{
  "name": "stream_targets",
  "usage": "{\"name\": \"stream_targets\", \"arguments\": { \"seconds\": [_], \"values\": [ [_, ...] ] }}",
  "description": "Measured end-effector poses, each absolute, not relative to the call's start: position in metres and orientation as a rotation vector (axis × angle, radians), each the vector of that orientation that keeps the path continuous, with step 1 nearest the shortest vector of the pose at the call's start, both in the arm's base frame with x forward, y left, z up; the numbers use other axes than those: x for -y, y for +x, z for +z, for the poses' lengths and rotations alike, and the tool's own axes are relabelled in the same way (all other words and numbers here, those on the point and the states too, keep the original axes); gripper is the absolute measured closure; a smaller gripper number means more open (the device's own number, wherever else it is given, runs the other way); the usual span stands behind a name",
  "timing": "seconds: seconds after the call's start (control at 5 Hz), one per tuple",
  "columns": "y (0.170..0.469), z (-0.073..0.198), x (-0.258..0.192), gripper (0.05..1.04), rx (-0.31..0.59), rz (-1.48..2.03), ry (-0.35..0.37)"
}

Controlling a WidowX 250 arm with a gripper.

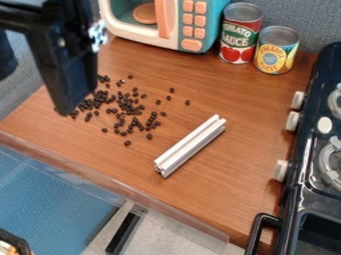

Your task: Sweep into pile

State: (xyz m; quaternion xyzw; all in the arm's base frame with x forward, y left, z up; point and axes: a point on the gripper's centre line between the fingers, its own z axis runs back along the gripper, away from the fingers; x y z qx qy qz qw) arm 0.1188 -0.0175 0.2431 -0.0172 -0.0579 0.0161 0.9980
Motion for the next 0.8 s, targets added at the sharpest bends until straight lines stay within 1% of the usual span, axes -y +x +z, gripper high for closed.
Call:
{"name": "stream_targets", "arguments": {
  "seconds": [0.2,0.4,0.8],
  "values": [
    [0.119,0.239,0.019,0.083,0.114,0.009,-0.041],
    [0.139,0.225,0.009,0.083,0.174,-0.047,-0.060],
    [0.191,0.177,-0.008,0.083,0.172,-0.132,0.022]
  ]
}}
